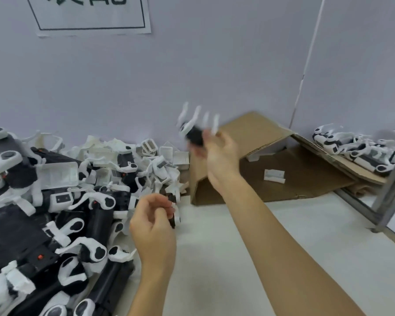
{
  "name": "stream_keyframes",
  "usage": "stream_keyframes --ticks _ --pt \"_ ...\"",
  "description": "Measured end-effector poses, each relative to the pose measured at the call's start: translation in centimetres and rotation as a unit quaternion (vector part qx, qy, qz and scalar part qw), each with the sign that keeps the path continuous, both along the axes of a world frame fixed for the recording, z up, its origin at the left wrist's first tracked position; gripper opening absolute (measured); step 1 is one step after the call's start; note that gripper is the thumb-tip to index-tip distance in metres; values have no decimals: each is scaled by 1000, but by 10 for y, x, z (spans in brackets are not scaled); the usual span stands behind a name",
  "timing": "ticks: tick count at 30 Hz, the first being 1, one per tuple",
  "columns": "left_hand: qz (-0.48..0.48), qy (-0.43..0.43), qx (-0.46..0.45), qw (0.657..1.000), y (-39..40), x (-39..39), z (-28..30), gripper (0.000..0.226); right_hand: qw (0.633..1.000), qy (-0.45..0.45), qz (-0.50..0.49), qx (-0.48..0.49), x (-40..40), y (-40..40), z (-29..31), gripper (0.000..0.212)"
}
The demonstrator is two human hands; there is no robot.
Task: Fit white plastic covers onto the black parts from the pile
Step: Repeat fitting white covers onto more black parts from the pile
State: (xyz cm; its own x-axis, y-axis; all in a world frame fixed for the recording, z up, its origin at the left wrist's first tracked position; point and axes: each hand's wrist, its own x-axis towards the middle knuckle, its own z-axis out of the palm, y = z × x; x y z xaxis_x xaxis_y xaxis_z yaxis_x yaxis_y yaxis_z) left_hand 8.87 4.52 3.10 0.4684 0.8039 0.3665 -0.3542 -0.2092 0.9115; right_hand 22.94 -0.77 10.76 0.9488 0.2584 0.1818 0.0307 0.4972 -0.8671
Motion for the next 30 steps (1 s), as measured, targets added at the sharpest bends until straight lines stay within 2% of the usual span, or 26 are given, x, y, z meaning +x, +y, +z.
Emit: stream_keyframes --ticks 2,3,4,6,8,12,14,19,25,27,30 --pt "5 1 4 1000 0 1 -1 38 997 -4 -62 45 19 -7 18 63" --pt "8 1 6 1000 1 1 -1 39 997 5 -67 24 28 -9 22 86" --pt "10 2 8 1000 1 2 -1 39 997 12 -71 -19 32 -10 21 99" --pt "12 1 10 1000 2 3 -2 39 991 7 -78 -106 26 -6 4 106" --pt "14 3 10 1000 2 3 -2 39 984 -16 -76 -160 6 2 -26 91" --pt "18 5 6 1000 1 2 -1 38 962 -93 -56 -249 -22 12 -77 39" --pt "18 7 12 1000 0 1 0 38 944 -145 -48 -292 -27 13 -89 21" --pt "1 54 83 995 2 2 -2 36 907 -213 18 -362 -38 8 -112 20" --pt "-31 136 248 959 -3 3 -15 21 904 -264 78 -327 -51 1 -115 15" --pt "-23 141 260 955 -3 4 -18 19 904 -269 89 -321 -53 1 -116 16" --pt "1 122 252 960 0 4 -16 22 889 -315 55 -327 -51 2 -119 17"
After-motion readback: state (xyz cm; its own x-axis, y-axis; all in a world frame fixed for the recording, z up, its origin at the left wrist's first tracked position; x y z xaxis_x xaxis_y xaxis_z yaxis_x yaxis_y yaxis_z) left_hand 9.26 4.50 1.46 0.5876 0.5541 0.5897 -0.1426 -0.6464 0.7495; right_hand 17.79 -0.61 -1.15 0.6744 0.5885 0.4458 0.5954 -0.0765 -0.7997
